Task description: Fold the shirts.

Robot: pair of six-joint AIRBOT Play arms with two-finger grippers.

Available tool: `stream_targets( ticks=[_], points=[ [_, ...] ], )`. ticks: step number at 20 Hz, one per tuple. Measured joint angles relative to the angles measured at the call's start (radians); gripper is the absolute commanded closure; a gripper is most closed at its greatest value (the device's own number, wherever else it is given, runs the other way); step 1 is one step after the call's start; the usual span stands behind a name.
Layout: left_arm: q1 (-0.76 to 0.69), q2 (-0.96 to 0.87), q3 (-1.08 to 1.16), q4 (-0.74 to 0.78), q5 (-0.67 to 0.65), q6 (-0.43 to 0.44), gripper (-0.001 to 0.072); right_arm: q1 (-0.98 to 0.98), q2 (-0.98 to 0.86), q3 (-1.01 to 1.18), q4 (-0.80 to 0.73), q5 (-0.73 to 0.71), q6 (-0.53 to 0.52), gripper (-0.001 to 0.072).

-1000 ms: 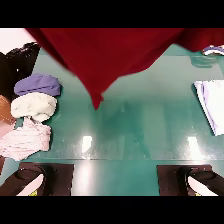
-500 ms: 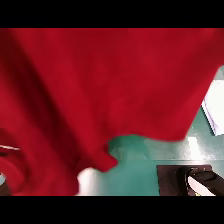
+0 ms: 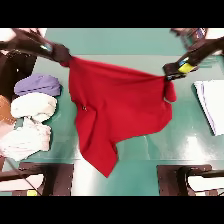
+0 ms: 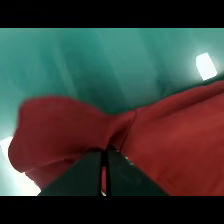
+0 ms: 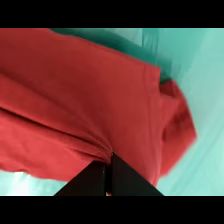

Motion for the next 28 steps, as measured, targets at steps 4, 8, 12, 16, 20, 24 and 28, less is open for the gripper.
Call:
stream_targets(
  ticks=[4, 8, 12, 16, 20, 24, 28],
  points=[
    [0.000, -0.131, -0.022, 0.014, 0.121, 0.000, 0.0678, -0.032, -0.135, -0.016, 0.088, -0.120, -0.021, 0.0695],
    [0.002, -0.173, -0.021, 0.019, 0.241, -0.002, 0.0206, -0.080, -0.212, 0.024, 0.194, -0.286, -0.029, 0.0307],
    [0.035, -0.182, 0.018, 0.022, 0.242, -0.029, 0.0207, -0.133, -0.237, 0.064, 0.269, -0.360, -0.032, 0.0303],
    [0.129, -0.133, 0.033, 0.025, 0.089, -0.080, 0.0207, -0.195, -0.175, 0.035, 0.297, -0.346, -0.064, 0.0303],
    [0.184, 0.024, -0.176, 0.026, -0.044, -0.102, 0.0206, -0.238, -0.048, -0.113, 0.305, -0.341, -0.112, 0.0304],
    [0.192, 0.296, -0.597, 0.018, -0.051, -0.169, 0.0207, -0.254, 0.085, -0.293, 0.307, -0.383, -0.146, 0.0304],
    [0.193, 0.547, -0.951, -0.029, -0.085, -0.232, 0.0206, -0.259, 0.179, -0.423, 0.309, -0.453, -0.159, 0.0304]
  ],
)
